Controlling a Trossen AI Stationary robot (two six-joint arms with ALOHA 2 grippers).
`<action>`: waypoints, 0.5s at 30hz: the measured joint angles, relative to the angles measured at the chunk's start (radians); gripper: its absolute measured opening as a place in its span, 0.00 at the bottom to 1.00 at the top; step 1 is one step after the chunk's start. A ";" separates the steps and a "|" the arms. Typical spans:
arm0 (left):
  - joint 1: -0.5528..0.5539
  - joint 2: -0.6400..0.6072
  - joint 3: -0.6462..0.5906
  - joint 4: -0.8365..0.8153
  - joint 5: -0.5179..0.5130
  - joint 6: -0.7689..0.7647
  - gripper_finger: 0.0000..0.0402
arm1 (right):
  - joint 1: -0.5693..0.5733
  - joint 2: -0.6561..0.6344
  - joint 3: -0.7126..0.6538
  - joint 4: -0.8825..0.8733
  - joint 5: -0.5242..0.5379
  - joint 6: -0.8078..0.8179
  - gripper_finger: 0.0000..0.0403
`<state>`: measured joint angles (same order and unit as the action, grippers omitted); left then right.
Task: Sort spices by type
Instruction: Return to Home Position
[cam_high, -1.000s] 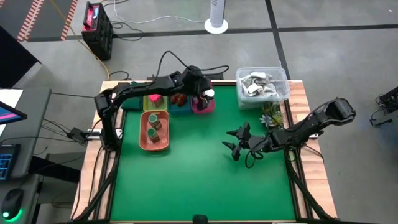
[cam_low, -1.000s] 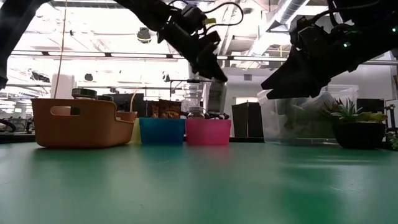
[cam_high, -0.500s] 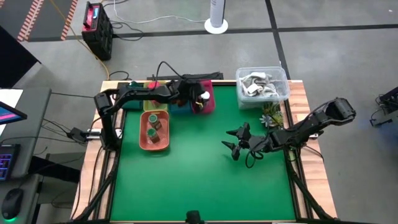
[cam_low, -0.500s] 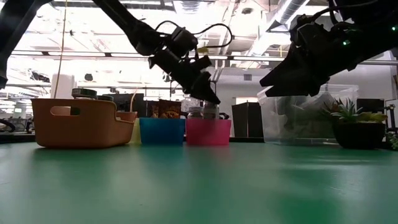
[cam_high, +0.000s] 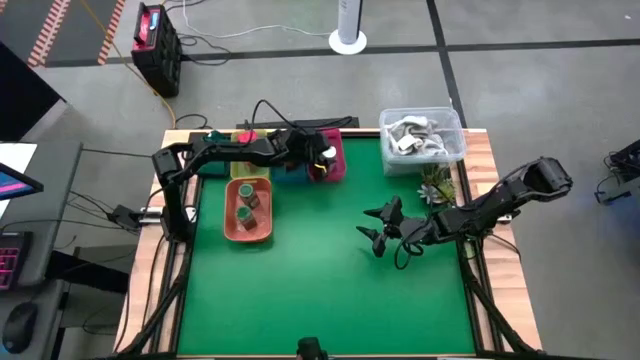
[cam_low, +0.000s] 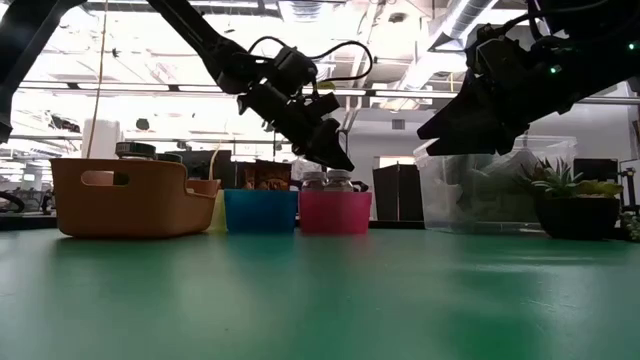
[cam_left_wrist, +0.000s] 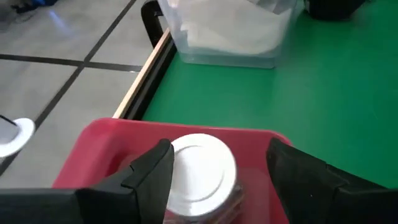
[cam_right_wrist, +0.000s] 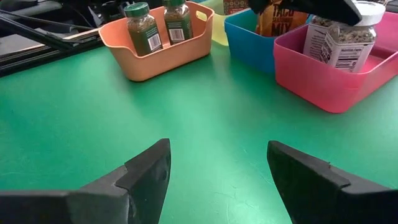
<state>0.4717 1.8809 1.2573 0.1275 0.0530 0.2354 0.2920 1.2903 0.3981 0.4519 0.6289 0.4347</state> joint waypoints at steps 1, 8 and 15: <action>0.000 0.000 0.007 -0.010 -0.007 0.007 0.61 | 0.000 0.000 0.000 0.000 0.000 0.000 0.72; 0.001 -0.022 0.063 0.046 -0.015 0.056 0.66 | 0.013 0.000 0.000 -0.001 0.035 -0.010 0.72; -0.009 -0.040 0.065 0.264 0.137 0.003 0.64 | 0.072 -0.040 0.000 -0.016 0.127 -0.059 0.72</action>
<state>0.4623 1.8408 1.3224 0.3919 0.1900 0.2387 0.3645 1.2507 0.3977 0.4361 0.7556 0.3756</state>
